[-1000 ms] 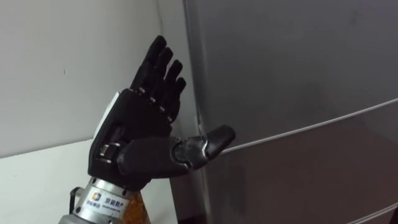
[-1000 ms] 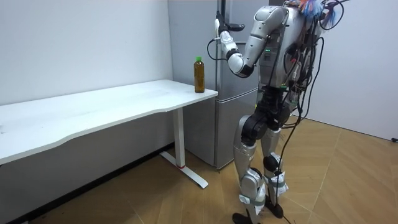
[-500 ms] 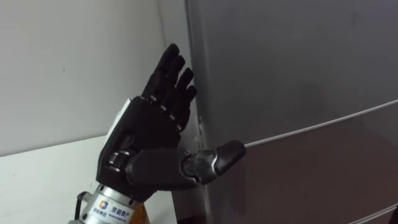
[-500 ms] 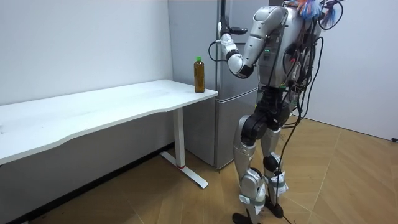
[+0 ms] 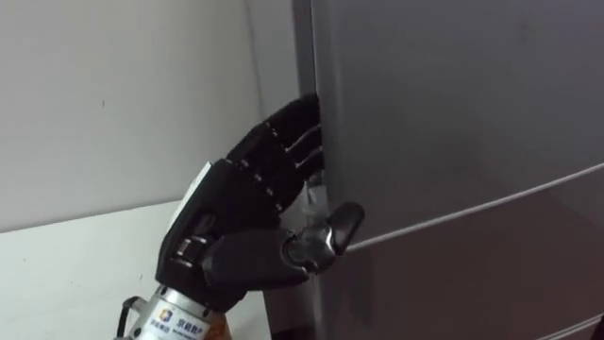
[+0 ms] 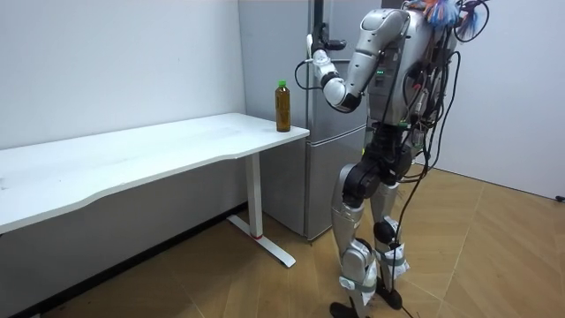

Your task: Put the bottle in the upper fridge

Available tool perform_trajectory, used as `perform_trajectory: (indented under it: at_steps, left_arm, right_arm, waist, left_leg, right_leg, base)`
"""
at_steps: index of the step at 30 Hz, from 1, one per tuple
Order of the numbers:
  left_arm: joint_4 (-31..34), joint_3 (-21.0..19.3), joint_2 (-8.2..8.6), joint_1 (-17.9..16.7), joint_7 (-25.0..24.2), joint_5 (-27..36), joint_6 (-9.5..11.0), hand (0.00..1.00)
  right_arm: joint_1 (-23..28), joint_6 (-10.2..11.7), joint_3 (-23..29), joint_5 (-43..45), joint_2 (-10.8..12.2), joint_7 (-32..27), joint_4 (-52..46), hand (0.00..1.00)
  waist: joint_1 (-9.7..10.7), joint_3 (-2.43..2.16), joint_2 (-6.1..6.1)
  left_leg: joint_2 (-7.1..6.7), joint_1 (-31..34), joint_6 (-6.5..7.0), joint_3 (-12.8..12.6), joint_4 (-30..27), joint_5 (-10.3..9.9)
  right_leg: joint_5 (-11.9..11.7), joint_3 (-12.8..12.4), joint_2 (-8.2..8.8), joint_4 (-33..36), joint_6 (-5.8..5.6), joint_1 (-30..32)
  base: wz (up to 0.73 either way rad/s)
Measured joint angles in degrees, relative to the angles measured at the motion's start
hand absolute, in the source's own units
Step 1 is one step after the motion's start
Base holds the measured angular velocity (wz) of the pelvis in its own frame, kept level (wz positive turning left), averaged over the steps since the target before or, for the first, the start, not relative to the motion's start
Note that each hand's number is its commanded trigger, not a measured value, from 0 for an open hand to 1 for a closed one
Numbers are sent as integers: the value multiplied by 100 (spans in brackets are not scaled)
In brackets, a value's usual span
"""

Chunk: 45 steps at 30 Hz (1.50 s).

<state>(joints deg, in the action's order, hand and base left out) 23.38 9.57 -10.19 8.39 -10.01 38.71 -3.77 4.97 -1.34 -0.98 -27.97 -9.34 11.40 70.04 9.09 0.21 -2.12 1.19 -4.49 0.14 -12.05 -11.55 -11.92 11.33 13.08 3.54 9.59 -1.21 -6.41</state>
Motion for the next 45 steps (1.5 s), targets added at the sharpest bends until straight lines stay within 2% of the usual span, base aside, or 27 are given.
perform_trajectory:
  at_steps: [3,4,5,6,9,12,17,24,30,38,42,45]
  left_arm:
    - [17,175,5,-105,-122,-21,69,98]
    - [12,192,11,-106,-122,-20,60,91]
    - [8,249,-3,-107,-144,-23,5,75]
    - [8,352,-18,-107,-207,-23,-12,66]
    - [14,523,1,-107,-441,-19,-19,56]
    - [13,618,-20,-107,-604,-22,-58,52]
    - [13,756,-22,-107,-827,-179,-116,31]
    - [12,879,-38,-107,-1086,-348,-188,22]
    - [12,878,-57,-107,-1151,-348,-221,11]
    - [13,878,-75,-107,-1215,-420,-221,7]
    - [12,878,-75,-107,-1263,-473,-227,1]
    - [5,879,-75,-112,-1320,-473,-227,0]
  right_arm:
    - [-7,2,-8,28,-9,4,1,0]
    - [-11,3,-9,27,-10,5,2,0]
    - [-10,4,-10,26,-10,5,2,0]
    - [-7,4,-10,20,-11,5,2,0]
    - [-13,6,-9,20,-14,6,1,0]
    - [-13,7,-9,20,-17,6,1,0]
    - [-15,7,-62,-3,-19,8,0,0]
    - [-46,7,-173,-2,-54,39,-3,0]
    - [-47,7,-181,-2,-58,43,-2,0]
    - [-56,8,-216,0,-71,56,-2,0]
    - [-60,8,-213,1,-71,84,0,0]
    - [-63,10,-211,0,-80,132,0,0]
  waist:
    - [-2,-1,2]
    - [6,-2,-1]
    - [13,0,-9]
    - [22,-1,-14]
    - [42,-4,-27]
    - [45,-2,-32]
    - [43,-2,-33]
    - [44,1,-36]
    - [43,1,-36]
    - [50,1,-37]
    - [55,7,-49]
    - [58,16,-67]
  left_leg:
    - [-9,30,1,46,-19,0]
    - [-10,36,2,55,-23,1]
    - [-9,43,7,62,-24,4]
    - [-8,52,9,80,-27,5]
    - [-6,66,10,122,-32,6]
    - [-4,71,10,123,-45,6]
    - [-4,79,10,123,-64,6]
    - [-1,94,10,121,-72,6]
    - [2,100,11,122,-93,6]
    - [6,112,11,121,-115,6]
    - [6,116,11,114,-116,6]
    - [8,113,10,110,-116,6]
  right_leg:
    - [0,52,9,2,-1,0]
    - [0,60,11,2,-1,-1]
    - [0,96,10,0,-1,0]
    - [0,109,9,1,-1,0]
    - [0,114,4,0,1,2]
    - [0,114,4,0,1,3]
    - [0,124,5,-1,1,9]
    - [2,114,8,0,3,46]
    - [2,113,9,8,4,47]
    - [2,115,8,12,4,47]
    - [2,114,6,11,5,50]
    - [1,106,5,11,5,53]
  base:
    - [9]
    - [9]
    - [6]
    - [4]
    - [3]
    - [0]
    - [0]
    - [0]
    - [0]
    - [0]
    - [0]
    - [0]
